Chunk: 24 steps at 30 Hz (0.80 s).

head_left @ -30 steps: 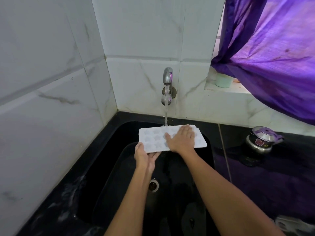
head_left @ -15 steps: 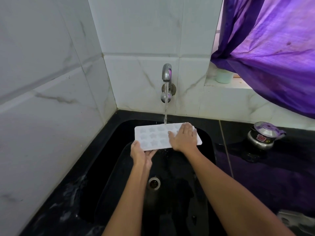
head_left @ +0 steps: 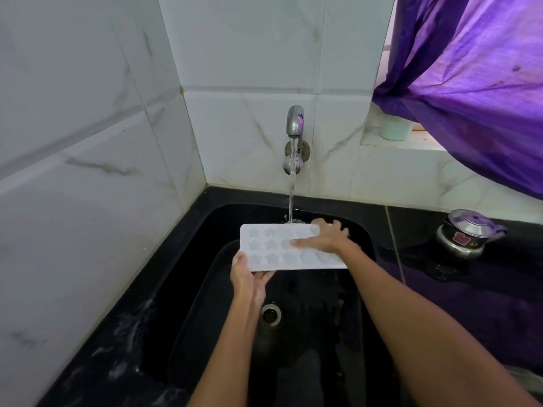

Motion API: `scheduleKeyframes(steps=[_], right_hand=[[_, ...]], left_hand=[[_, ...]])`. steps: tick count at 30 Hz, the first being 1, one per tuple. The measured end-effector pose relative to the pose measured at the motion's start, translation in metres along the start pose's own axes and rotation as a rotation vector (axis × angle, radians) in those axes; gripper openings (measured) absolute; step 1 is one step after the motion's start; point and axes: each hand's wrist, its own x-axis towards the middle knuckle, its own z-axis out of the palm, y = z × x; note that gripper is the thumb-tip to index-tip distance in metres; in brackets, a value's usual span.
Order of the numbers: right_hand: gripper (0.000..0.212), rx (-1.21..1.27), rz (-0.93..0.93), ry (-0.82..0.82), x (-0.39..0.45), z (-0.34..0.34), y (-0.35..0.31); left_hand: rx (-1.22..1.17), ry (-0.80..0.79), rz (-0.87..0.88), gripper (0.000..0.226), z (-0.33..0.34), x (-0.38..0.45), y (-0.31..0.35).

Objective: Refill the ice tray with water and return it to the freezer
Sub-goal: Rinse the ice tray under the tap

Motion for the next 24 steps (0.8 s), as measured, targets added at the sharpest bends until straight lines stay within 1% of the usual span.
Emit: scheduleKeyframes(steps=[1, 3, 5, 7, 9, 11, 12, 14, 15, 17, 18, 20, 21, 24], right_hand=[[0.103, 0.056, -0.017, 0.014, 0.003, -0.005, 0.001], [0.082, 0.16, -0.054, 0.117, 0.006, -0.012, 0.002], [0.076, 0.253, -0.056, 0.206, 0.006, -0.014, 0.002], [0.074, 0.286, -0.065, 0.283, 0.001, -0.013, 0.002], [0.067, 0.297, -0.129, 0.389, -0.007, -0.008, 0.005], [0.057, 0.28, -0.244, 0.532, -0.016, -0.002, 0.012], [0.052, 0.256, -0.301, 0.592, -0.02, 0.003, 0.017], [0.045, 0.187, -0.398, 0.678, -0.027, 0.011, 0.026], [0.041, 0.159, -0.437, 0.728, -0.03, 0.016, 0.03], [0.038, 0.139, -0.485, 0.827, -0.034, 0.021, 0.034], [0.038, 0.141, -0.507, 0.857, -0.037, 0.022, 0.035], [0.04, 0.097, -0.532, 0.866, -0.039, 0.02, 0.036], [0.041, 0.047, -0.515, 0.836, -0.04, 0.019, 0.036], [0.041, -0.057, -0.423, 0.678, -0.042, 0.013, 0.027]], left_hand=[[-0.005, -0.015, 0.001, 0.035, -0.001, 0.0, -0.002], [-0.033, -0.053, 0.001, 0.035, -0.002, 0.001, -0.004], [-0.02, -0.095, -0.017, 0.033, 0.001, 0.005, -0.002], [0.009, -0.108, -0.104, 0.038, 0.005, 0.011, 0.001], [-0.046, -0.094, -0.249, 0.058, 0.005, 0.018, 0.004], [-0.167, -0.061, -0.383, 0.082, 0.003, 0.022, 0.008], [-0.22, -0.069, -0.436, 0.086, 0.002, 0.023, 0.011], [-0.277, -0.127, -0.483, 0.08, 0.003, 0.025, 0.016], [-0.272, -0.143, -0.487, 0.073, 0.005, 0.026, 0.018], [-0.223, -0.123, -0.486, 0.051, 0.013, 0.028, 0.018], [-0.194, -0.095, -0.47, 0.044, 0.016, 0.028, 0.016], [-0.156, -0.045, -0.41, 0.043, 0.02, 0.03, 0.012], [-0.141, -0.032, -0.366, 0.044, 0.022, 0.03, 0.01], [-0.122, -0.008, -0.242, 0.045, 0.025, 0.033, 0.009]])
